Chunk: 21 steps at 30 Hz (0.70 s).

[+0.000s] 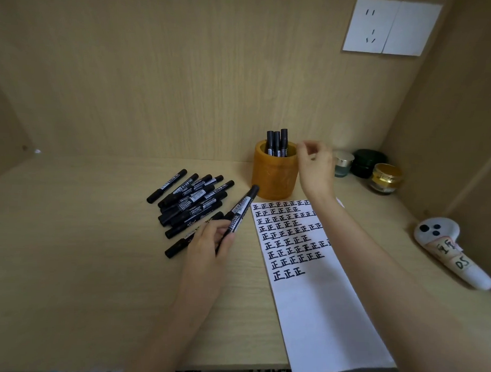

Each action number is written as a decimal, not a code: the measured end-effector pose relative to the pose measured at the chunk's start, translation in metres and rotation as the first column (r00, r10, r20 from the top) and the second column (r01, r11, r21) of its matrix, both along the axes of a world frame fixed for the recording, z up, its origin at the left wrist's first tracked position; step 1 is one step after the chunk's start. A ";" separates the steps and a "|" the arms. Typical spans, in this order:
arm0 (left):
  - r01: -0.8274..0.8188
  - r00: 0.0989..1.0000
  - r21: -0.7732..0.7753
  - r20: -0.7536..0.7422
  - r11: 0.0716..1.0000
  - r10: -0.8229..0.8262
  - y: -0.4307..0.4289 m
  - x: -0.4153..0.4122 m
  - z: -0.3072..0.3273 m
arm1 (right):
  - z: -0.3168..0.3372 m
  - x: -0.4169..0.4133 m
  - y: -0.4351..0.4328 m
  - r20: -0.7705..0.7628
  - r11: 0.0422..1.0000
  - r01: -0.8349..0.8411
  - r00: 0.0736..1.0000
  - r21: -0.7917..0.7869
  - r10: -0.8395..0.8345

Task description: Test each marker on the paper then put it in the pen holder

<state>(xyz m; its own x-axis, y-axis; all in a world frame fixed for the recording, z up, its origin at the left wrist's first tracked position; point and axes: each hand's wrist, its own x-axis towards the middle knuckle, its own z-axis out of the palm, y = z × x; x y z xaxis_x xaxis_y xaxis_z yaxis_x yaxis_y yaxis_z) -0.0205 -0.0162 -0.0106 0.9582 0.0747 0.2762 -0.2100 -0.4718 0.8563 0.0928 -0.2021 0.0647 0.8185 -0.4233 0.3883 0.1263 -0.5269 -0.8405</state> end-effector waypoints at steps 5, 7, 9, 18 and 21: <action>0.092 0.993 -0.087 -0.065 0.992 -0.098 -0.007 -0.006 0.006 | -0.007 -0.063 0.018 -0.170 0.883 -0.372 0.887 0.286 0.428; 0.153 0.982 -0.128 -0.088 0.980 -0.165 -0.011 -0.009 0.008 | -0.014 -0.083 0.023 -0.201 0.827 -0.457 0.822 0.327 0.533; 0.233 0.965 -0.129 -0.092 0.964 -0.246 -0.016 -0.013 0.009 | -0.024 -0.093 0.025 -0.168 0.782 -0.501 0.792 0.370 0.587; 0.341 0.931 -0.115 -0.096 0.933 -0.352 -0.028 -0.032 0.009 | -0.041 -0.122 0.020 -0.087 0.725 -0.563 0.763 0.397 0.640; 0.390 0.909 -0.168 -0.090 0.905 -0.408 -0.032 -0.039 0.015 | -0.042 -0.129 0.015 -0.077 0.720 -0.566 0.763 0.401 0.642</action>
